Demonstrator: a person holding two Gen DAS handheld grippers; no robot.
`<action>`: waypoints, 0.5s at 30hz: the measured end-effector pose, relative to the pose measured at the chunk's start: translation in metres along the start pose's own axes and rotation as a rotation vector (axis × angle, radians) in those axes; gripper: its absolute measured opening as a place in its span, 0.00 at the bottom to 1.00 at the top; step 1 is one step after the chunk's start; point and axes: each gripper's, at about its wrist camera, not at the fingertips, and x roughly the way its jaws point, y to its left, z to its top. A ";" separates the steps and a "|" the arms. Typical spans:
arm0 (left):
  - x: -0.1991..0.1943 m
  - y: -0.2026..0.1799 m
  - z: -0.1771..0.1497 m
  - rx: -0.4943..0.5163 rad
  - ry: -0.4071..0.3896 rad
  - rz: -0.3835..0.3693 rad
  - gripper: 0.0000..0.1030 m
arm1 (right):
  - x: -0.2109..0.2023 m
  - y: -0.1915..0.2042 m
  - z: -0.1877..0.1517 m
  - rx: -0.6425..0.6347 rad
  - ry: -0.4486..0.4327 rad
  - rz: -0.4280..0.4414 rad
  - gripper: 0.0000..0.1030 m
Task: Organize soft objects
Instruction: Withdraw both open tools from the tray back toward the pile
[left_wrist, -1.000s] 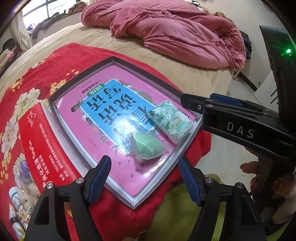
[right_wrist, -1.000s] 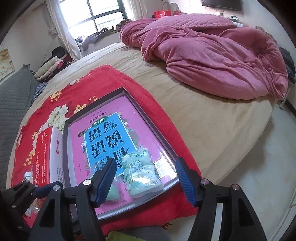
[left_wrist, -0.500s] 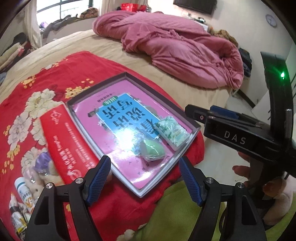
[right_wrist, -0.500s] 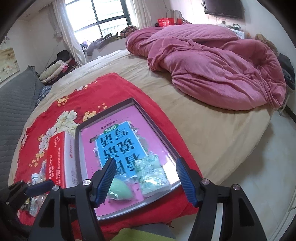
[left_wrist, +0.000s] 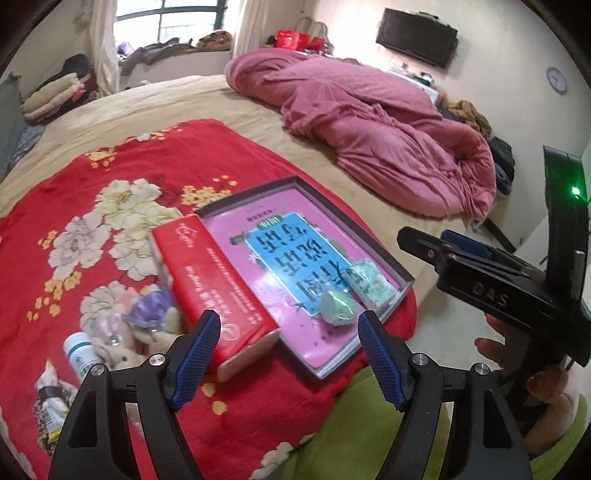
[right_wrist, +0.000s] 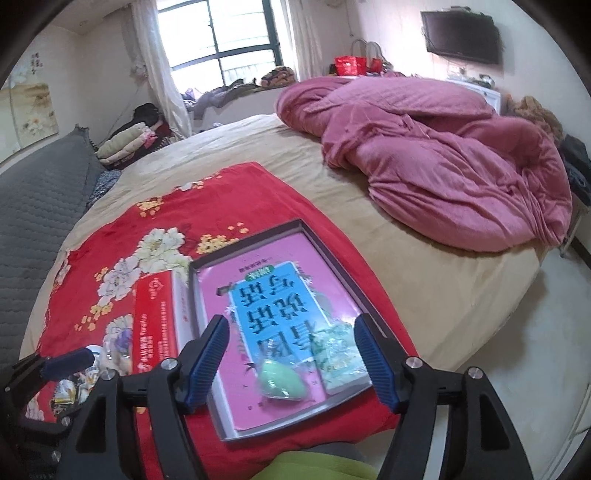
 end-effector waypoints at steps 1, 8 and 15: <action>-0.004 0.004 -0.001 -0.009 -0.007 0.001 0.76 | -0.001 0.004 0.001 -0.008 -0.003 0.001 0.79; -0.024 0.025 -0.005 -0.050 -0.039 0.008 0.76 | -0.015 0.031 0.003 -0.053 -0.025 0.015 0.80; -0.048 0.052 -0.012 -0.092 -0.077 0.028 0.77 | -0.028 0.057 0.006 -0.084 -0.049 0.055 0.80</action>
